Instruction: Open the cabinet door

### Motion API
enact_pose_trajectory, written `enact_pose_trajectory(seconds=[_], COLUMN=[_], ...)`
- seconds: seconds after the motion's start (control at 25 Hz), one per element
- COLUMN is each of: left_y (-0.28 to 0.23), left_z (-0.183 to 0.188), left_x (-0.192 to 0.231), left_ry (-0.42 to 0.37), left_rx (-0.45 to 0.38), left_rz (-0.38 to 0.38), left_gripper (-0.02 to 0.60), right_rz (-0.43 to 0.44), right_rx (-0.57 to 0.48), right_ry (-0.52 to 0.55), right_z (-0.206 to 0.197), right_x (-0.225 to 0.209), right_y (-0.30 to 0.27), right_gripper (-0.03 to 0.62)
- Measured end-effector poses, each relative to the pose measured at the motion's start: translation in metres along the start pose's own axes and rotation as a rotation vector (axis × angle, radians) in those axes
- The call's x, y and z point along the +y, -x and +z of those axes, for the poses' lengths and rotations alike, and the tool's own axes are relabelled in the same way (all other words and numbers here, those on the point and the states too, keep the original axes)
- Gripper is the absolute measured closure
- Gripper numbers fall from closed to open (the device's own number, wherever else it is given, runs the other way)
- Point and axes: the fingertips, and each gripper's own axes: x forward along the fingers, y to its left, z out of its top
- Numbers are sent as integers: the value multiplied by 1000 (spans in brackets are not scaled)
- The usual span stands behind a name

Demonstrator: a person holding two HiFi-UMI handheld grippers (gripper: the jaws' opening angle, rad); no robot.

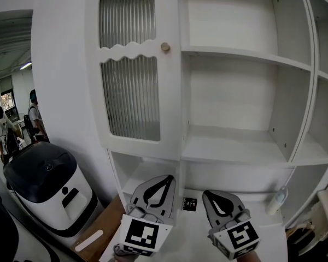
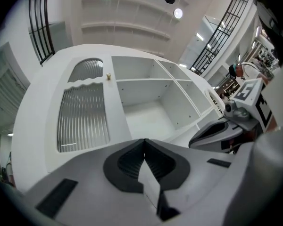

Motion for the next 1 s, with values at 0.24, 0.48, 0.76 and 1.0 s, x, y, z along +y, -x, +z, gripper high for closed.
enact_pose_trajectory(seconds=[0.24,0.48,0.76,1.0], left_y=[-17,-30,-48,-63], left_z=[32,65,96,117], left_x=[20,42,67,84], left_ry=[20,-23,-32,-47], left_rx=[-60,-117,-156,-188], left_rz=[-17,5,19,39], left_gripper=[581,581,581,581], right_rz=[-3,-12,-11,-12], right_rx=[-10,-38,-27,-46], right_ry=[32,47,92,97], right_z=[21,38,51,62], right_x=[-7,-19,-21,-26], right_y=[-4,-5,-6,-8], right_gripper=[594,594,594,594])
